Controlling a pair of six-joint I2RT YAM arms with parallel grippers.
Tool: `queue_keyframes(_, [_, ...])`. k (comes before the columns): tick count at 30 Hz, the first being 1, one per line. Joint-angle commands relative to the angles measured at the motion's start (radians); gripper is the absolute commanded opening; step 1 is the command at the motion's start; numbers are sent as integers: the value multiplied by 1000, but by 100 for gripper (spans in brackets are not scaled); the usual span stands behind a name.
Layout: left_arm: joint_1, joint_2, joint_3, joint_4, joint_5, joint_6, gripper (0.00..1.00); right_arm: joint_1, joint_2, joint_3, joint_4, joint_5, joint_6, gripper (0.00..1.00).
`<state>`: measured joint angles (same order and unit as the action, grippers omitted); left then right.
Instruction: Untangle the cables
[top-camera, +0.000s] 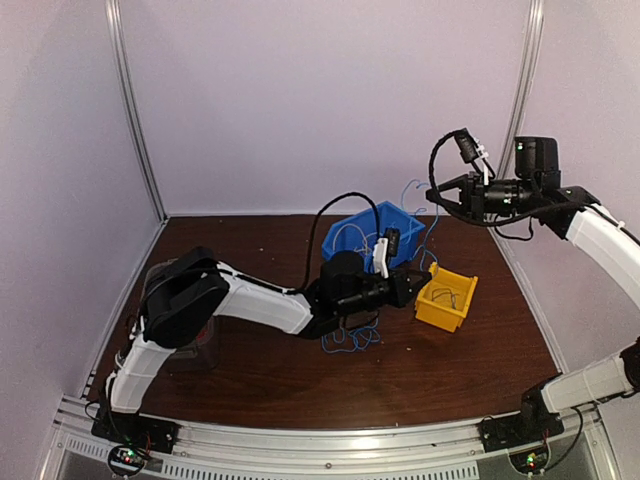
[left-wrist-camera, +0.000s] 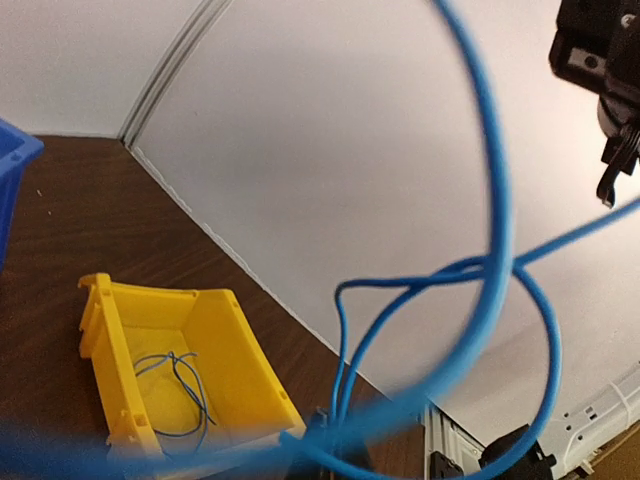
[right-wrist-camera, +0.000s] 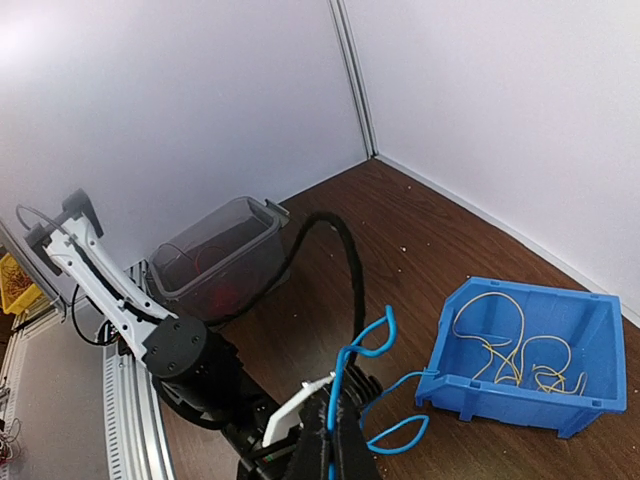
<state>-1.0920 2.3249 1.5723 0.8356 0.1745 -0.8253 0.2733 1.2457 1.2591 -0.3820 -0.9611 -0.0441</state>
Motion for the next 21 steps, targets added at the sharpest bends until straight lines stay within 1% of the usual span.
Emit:
queue_keyframes(1, [17,44,-45,157,99,-134,0,-3,6,40,56,-81,31,0])
queue_keyframes(6, [39,56,-91,243,120,-241,0,-16,-12,29,43,-63,15,0])
queue_keyframes(10, [54,59,-105,264,128,-294,0,-40,-31,21,35,-59,10,0])
queue_keyframes(14, [60,85,-105,289,151,-343,0,-70,-40,74,19,-83,11,0])
queue_keyframes(18, [60,81,-143,337,167,-361,0,-108,-25,173,-20,19,-15,0])
queue_keyframes(21, [60,55,-227,449,164,-347,3,-131,-21,163,8,163,-1,0])
